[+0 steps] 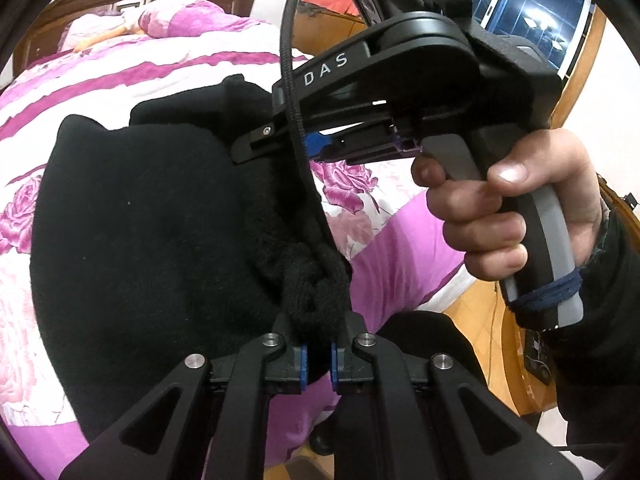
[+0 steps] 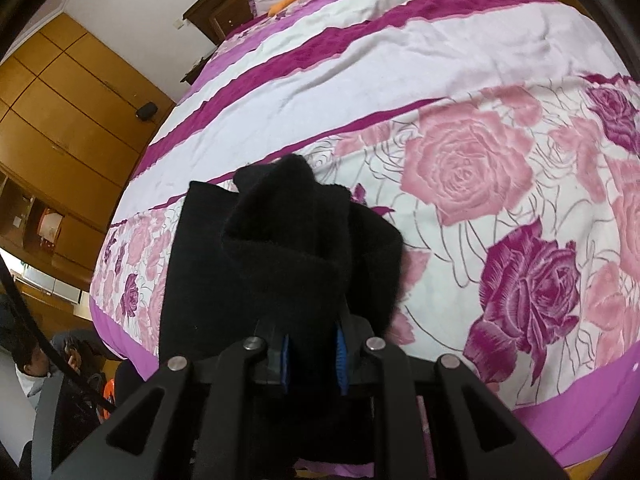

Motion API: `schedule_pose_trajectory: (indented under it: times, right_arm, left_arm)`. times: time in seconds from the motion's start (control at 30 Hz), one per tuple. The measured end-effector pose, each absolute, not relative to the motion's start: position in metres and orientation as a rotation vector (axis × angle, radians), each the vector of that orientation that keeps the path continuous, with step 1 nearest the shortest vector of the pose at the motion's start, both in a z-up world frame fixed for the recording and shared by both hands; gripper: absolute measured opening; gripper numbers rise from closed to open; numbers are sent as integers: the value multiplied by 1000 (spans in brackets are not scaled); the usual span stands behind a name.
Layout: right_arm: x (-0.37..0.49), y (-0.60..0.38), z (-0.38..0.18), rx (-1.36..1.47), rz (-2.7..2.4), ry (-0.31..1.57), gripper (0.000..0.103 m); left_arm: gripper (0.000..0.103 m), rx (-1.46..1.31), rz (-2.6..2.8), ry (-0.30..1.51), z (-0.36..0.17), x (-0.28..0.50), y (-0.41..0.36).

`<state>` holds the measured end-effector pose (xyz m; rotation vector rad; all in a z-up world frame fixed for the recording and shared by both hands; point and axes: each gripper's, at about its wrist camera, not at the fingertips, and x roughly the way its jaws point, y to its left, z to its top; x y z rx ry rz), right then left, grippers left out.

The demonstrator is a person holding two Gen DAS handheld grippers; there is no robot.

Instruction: Fold small clothes

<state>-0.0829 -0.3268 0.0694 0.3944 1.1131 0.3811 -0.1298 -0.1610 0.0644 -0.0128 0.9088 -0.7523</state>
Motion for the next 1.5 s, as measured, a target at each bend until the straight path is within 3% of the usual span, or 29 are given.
schedule_pose_trajectory:
  times: [0.1, 0.13, 0.17, 0.23, 0.33, 0.43, 0.57, 0.7, 0.8, 0.93, 1.03, 1.1, 1.17, 1.33, 1.5]
  right_arm:
    - [-83, -333, 62, 406, 323, 1119, 26]
    - [-83, -336, 60, 413, 299, 1114, 39]
    - [-82, -340, 58, 425, 270, 1105, 58]
    - [-84, -351, 53, 460, 233, 1072, 74]
    - [-88, -366, 45, 539, 231, 1050, 75]
    - [-100, -379, 37, 631, 213, 1025, 76]
    - [-124, -380, 31, 706, 220, 979, 76]
    - [-153, -374, 27, 724, 235, 934, 77]
    - [-170, -360, 32, 650, 257, 933, 81]
    - [-194, -338, 54, 488, 220, 855, 80]
    - [-210, -320, 63, 428, 291, 795, 71]
    - [-209, -305, 54, 381, 312, 823, 57]
    - [-202, -303, 44, 379, 286, 872, 24]
    - [-211, -345, 39, 340, -31, 907, 24]
    - [-227, -361, 62, 380, -37, 815, 29]
  left_arm:
    - [4, -65, -774, 929, 60, -125, -160]
    - [10, -92, -788, 917, 62, -126, -156]
    - [15, -121, -810, 889, 65, -127, -152]
    - [27, -173, -840, 823, 73, -133, -142]
    - [40, -240, -894, 759, 89, -141, -126]
    - [46, -259, -905, 739, 97, -145, -109]
    - [47, -254, -783, 702, 101, -142, -69]
    - [47, -6, -465, 741, 91, -114, -48]
    - [47, -2, -410, 778, 82, -93, -38]
    - [47, 33, -395, 755, 75, -74, -48]
    - [47, 153, -348, 708, 67, -71, -64]
    - [47, 228, -301, 696, 62, -65, -74]
    - [47, 240, -260, 712, 58, -63, -74]
    - [47, 160, -249, 745, 56, -59, -65]
    - [47, 108, -245, 753, 58, -63, -59]
